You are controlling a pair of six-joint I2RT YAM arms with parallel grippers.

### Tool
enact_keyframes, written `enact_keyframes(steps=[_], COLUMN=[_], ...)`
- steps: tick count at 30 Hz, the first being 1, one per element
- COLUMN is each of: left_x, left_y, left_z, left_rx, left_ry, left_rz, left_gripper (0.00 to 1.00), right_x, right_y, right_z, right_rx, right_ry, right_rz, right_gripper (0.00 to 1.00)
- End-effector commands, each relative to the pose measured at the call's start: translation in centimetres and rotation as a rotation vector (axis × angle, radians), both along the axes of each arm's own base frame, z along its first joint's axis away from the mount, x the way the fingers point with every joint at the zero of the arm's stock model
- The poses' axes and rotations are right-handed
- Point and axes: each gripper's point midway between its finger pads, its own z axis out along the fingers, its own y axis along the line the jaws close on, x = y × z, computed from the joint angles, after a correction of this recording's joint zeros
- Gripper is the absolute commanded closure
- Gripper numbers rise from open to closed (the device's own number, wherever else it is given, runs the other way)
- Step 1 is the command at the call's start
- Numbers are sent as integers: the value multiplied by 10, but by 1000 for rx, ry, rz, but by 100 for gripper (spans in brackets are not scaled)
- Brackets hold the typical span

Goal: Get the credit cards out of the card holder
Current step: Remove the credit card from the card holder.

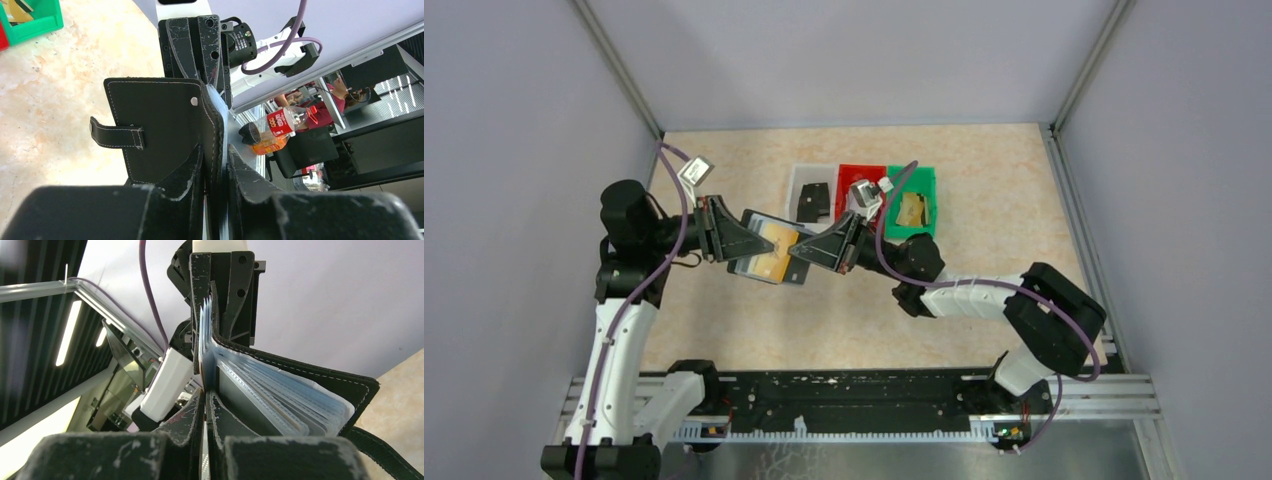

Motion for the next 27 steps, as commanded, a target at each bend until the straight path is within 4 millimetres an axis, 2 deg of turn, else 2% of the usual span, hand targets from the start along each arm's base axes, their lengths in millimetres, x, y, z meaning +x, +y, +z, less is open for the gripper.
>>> enact_keyframes(steps=[1,9,11,14,16,19,22,27], left_x=[-10,-10,-10,-10,-9,-4,0,2], left_y=[0,0,0,0,0,0,1,1], left_z=[11,11,11,11,10,7,6,5], left_rx=[-9,-9,-9,-8,-5,0,4,14], left_ry=[-65,-68,-70,-74,-74,-70,-61,-59], left_rz=[-39,-38,-37,-38,-31,-11,2,16], left_gripper=[75,70,75,91,97,100,100,100], right_x=[-2,0,1,1,1,-7,-12,-11], right_y=[-15,-19,-20,-22,-22,-15,-6,-1], right_z=[13,8,9,7,8,15,17,18], right_rx=[51,41,41,39,41,56,57,67], right_ry=[-29,-14,-15,-13,-11,-35,-44,-37], right_rz=[-19,-31,-33,-36,-28,17,42,51], right_gripper=[100,100,100,100,100,83,72,69])
